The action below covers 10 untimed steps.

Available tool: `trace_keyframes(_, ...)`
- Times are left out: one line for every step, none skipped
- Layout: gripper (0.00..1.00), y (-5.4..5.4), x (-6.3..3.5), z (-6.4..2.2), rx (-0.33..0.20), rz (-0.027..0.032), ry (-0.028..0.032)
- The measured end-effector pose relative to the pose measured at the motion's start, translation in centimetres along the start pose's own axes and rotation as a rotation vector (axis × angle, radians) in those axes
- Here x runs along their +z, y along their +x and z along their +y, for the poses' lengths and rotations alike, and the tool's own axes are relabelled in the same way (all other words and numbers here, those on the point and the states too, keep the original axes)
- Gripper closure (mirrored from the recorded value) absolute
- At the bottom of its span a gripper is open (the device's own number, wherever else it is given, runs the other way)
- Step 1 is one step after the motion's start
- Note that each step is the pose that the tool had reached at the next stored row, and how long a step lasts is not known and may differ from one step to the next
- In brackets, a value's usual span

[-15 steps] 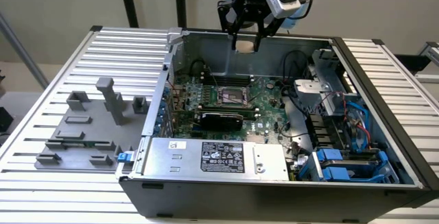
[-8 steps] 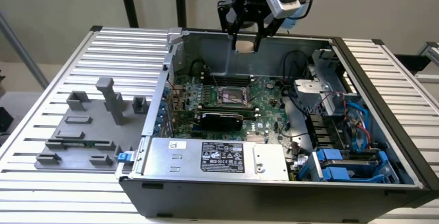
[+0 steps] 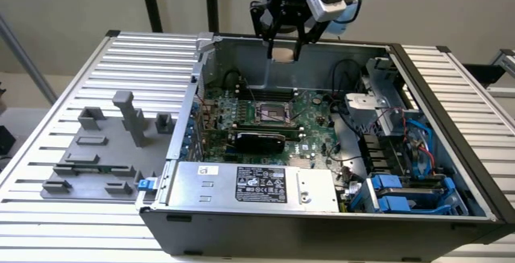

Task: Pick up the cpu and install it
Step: 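Place the cpu into insertion slot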

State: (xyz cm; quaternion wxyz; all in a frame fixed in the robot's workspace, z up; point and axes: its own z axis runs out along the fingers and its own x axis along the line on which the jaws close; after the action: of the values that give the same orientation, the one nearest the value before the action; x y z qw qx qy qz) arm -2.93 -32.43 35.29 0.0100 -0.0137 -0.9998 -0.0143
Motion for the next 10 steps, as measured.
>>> trace_keyframes(0.45,0.2,0.04,0.01,0.005,0.0,0.0002)
trace_keyframes(0.45,0.2,0.12,0.02,0.013,-0.0002,0.0001)
trace_keyframes(0.45,0.3,0.21,0.02,0.025,-0.0006,-0.0003)
trace_keyframes(0.45,0.3,0.33,0.01,0.039,-0.001,-0.0006)
trace_keyframes(0.45,0.3,0.46,0.01,0.055,-0.0015,-0.0009)
trace_keyframes(0.45,0.3,0.59,0.01,0.073,-0.002,-0.0012)
trace_keyframes(0.45,0.3,0.74,0.0,0.091,-0.0024,-0.0016)
trace_keyframes(0.45,0.3,0.89,0.0,0.109,-0.003,-0.002)
trace_keyframes(0.45,0.3,1.05,0.0,0.128,-0.0035,-0.0024)
trace_keyframes(0.45,0.3,1.21,-0.01,0.146,-0.0041,-0.0028)
